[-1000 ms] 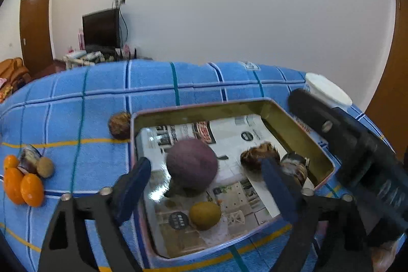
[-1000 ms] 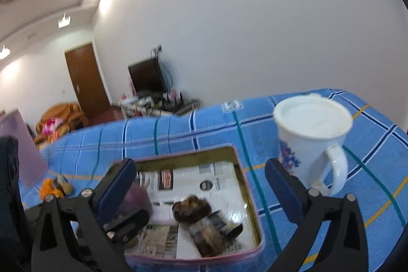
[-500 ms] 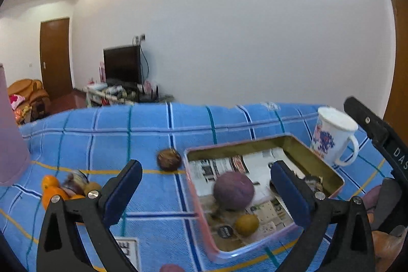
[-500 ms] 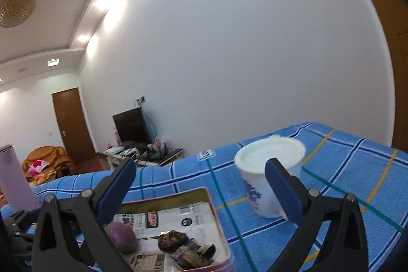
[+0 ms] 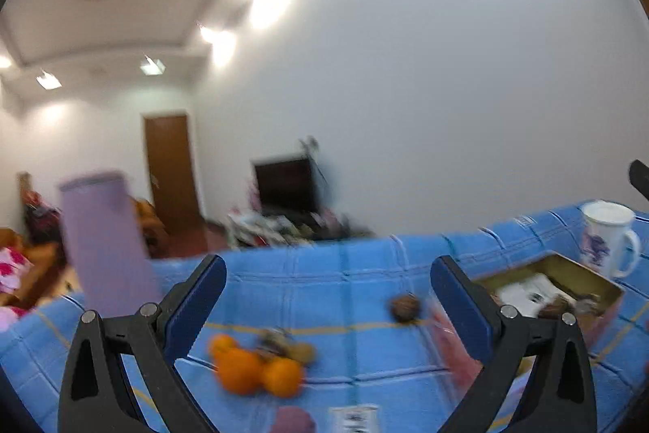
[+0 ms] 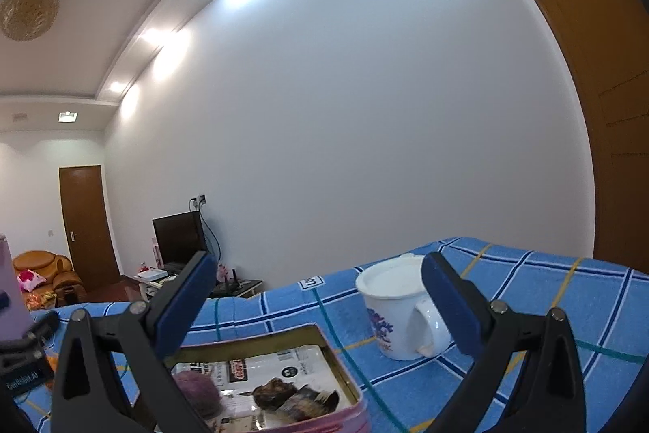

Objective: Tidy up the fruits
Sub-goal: 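Withdraw both open tools away from the tin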

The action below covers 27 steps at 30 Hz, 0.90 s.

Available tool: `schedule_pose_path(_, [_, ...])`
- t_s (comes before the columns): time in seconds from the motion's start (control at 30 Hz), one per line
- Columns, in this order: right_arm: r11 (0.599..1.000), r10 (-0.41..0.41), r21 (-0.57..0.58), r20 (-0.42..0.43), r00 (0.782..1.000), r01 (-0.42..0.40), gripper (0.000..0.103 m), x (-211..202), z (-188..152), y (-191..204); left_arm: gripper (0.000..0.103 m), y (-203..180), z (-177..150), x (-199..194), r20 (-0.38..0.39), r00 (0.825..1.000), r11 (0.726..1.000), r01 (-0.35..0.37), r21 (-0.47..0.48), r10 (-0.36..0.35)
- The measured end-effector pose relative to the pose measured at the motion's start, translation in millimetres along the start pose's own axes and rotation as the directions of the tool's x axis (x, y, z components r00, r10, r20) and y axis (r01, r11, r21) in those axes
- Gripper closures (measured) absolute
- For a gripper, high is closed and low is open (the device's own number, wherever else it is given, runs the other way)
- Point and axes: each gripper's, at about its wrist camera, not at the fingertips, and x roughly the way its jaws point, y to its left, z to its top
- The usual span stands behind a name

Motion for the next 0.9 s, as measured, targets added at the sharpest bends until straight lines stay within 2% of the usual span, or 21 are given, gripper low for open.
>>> schedule_pose_path(0.1, [0.998, -0.018, -0.051, 0.073, 0.997, 0.022, 0.0, -18, -1, 9, 0.001, 12, -5, -16, 0.085, 0.996, 0.999, -0.025, 0.026, 0.023])
schedule_pose_path(0.23, [0.998, -0.019, -0.064, 0.11, 0.994, 0.026, 0.0, -28, -1, 13, 0.001, 16, -8, -18, 0.056, 0.998, 0.997, -0.026, 0.067, 0.022])
schedule_pose_path(0.37, [0.999, 0.002, -0.045, 0.028, 1.0, 0.0, 0.0, -17, -2, 14, 0.001, 28, -10, -16, 0.006, 1.0, 0.999, -0.004, 0.049, 0.004])
schedule_pose_path(0.47, [0.998, -0.051, -0.037, -0.061, 0.997, 0.049, 0.0, -6, -6, 18, 0.001, 34, -16, -9, -0.053, 0.999, 1.0, 0.009, 0.021, -0.008])
schedule_pose_path(0.53, [0.998, -0.054, -0.019, -0.144, 0.988, 0.052, 0.0, 3, -11, 18, 0.001, 38, -18, -3, -0.098, 0.995, 1.0, 0.024, 0.008, -0.023])
schedule_pose_path(0.63, [1.0, -0.022, 0.015, -0.282, 0.959, 0.027, 0.0, 15, -21, 20, 0.001, 47, -22, 3, -0.152, 0.986, 0.998, 0.058, -0.037, -0.063])
schedule_pose_path(0.67, [1.0, -0.014, 0.009, -0.292, 0.956, 0.018, 0.0, 15, -23, 22, 0.001, 53, -24, 4, -0.163, 0.984, 0.996, 0.064, -0.057, -0.073])
schedule_pose_path(0.73, [1.0, 0.001, -0.016, -0.247, 0.969, -0.005, 0.0, 3, -20, 28, 0.001, 67, -25, 4, -0.161, 0.984, 0.994, 0.063, -0.091, -0.077])
schedule_pose_path(0.8, [0.998, 0.04, -0.04, -0.189, 0.981, -0.048, 0.0, -11, -18, 36, 0.001, 85, -22, 6, -0.148, 0.988, 0.994, 0.034, -0.104, -0.049])
schedule_pose_path(0.9, [0.991, 0.113, -0.046, -0.207, 0.972, -0.125, 0.0, -15, -19, 51, 0.001, 112, -16, 11, -0.136, 0.991, 0.994, -0.002, -0.111, -0.014])
